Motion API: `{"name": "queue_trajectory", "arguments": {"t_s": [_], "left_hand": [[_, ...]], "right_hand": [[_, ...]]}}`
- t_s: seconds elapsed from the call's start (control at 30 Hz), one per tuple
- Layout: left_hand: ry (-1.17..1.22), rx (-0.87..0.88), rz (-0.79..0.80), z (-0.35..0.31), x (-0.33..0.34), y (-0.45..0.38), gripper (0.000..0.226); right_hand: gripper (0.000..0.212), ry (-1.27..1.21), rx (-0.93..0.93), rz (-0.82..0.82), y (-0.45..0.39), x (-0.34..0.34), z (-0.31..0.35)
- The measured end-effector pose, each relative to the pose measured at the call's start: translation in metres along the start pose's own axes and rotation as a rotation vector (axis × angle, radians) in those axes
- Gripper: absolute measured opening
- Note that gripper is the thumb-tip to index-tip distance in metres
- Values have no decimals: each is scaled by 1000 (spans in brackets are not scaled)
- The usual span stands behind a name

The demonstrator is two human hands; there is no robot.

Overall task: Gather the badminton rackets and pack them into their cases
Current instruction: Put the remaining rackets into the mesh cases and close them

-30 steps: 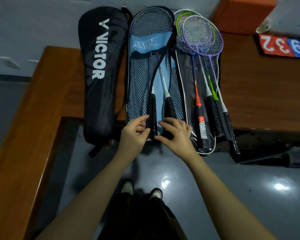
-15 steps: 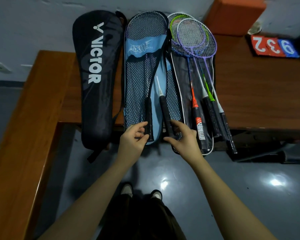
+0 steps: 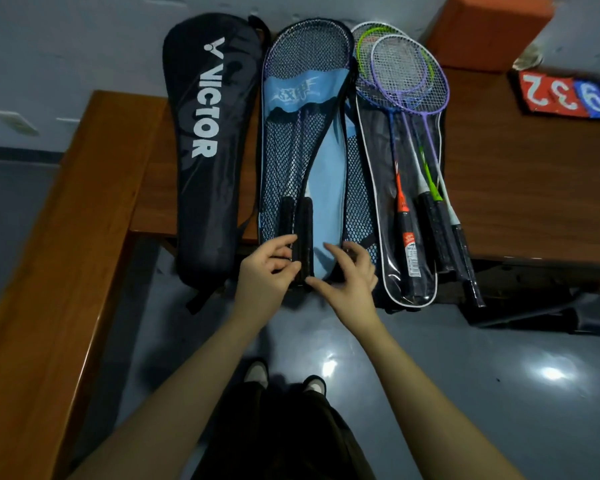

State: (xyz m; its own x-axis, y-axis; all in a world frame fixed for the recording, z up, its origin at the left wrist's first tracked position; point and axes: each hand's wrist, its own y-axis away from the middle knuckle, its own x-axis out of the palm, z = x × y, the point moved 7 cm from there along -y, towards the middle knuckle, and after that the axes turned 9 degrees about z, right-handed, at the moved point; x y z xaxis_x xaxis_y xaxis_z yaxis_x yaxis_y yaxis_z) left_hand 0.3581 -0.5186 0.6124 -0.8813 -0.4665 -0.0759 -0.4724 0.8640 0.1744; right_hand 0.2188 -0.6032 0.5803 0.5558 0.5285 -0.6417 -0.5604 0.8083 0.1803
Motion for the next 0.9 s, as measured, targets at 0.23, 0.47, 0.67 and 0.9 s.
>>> {"name": "queue_trajectory", "arguments": {"t_s": [0.23, 0.47, 0.67, 0.9], "left_hand": [[86, 32, -3, -2, -3, 3, 39], [-376, 234, 148, -18, 12, -11, 38], [-790, 267, 354, -11, 31, -24, 40], [-1133, 249, 584, 21, 45, -26, 43]], "right_hand": [[47, -497, 57, 36, 6, -2, 10], [41, -713, -47, -95, 13, -33, 41], [32, -681, 34, -166, 21, -44, 33], [34, -122, 204, -219, 29, -41, 0]]}}
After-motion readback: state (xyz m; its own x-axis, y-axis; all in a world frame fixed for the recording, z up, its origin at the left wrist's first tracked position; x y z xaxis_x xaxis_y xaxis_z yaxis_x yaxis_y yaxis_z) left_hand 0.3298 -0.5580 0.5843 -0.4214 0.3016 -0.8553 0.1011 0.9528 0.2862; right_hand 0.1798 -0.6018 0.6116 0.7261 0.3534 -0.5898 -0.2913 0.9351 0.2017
